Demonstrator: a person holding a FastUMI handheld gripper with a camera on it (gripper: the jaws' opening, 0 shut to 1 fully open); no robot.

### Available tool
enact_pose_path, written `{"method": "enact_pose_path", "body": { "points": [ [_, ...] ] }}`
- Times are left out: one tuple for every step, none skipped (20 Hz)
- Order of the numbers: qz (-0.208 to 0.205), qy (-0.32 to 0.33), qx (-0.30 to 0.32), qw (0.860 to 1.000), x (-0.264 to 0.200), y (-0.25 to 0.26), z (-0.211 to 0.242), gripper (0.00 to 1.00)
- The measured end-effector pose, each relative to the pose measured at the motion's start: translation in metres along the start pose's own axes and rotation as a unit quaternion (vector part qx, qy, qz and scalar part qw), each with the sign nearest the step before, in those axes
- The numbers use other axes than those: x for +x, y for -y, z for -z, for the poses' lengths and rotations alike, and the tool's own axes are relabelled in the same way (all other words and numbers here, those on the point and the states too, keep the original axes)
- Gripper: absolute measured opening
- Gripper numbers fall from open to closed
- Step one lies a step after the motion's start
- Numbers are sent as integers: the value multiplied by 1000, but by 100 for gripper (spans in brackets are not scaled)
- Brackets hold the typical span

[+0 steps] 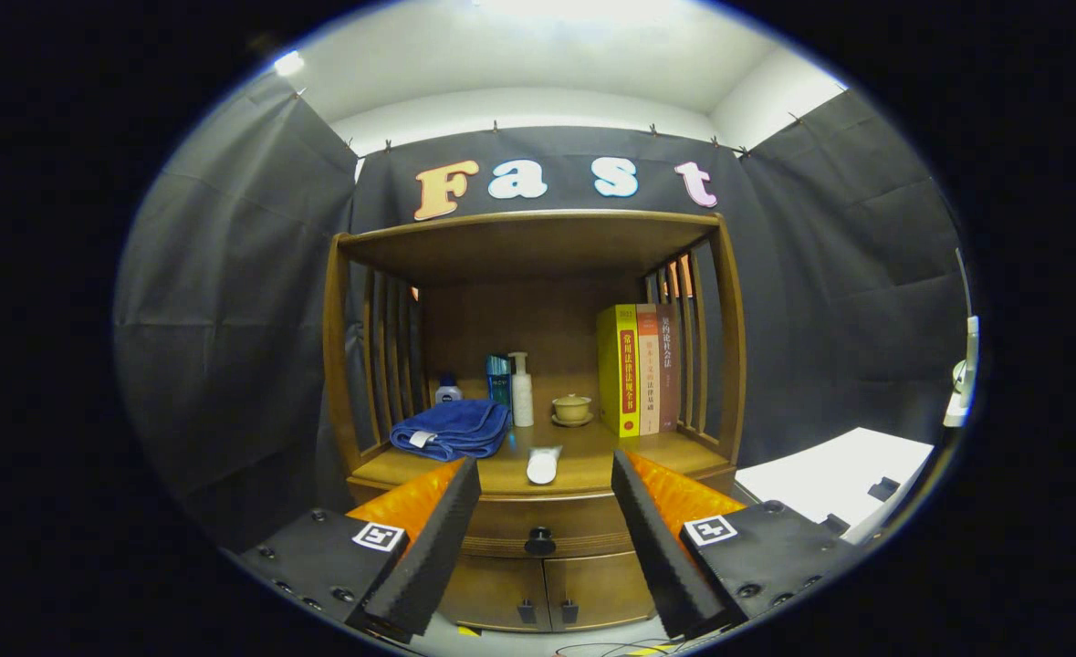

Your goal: Pull open the drawer, take out the items inside it, and place them on the countertop above the cabinet.

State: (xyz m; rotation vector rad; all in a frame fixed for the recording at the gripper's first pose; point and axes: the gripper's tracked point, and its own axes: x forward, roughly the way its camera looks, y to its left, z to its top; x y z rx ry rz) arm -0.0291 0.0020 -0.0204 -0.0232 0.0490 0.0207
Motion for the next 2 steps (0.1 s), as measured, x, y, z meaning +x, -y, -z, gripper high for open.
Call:
{"method": "enact_pose_path", "body": {
  "points": [
    [1, -2, 0, 1000, 1, 2, 2, 96],
    [-1, -3, 1, 1000, 2, 0, 2, 96]
  ]
}}
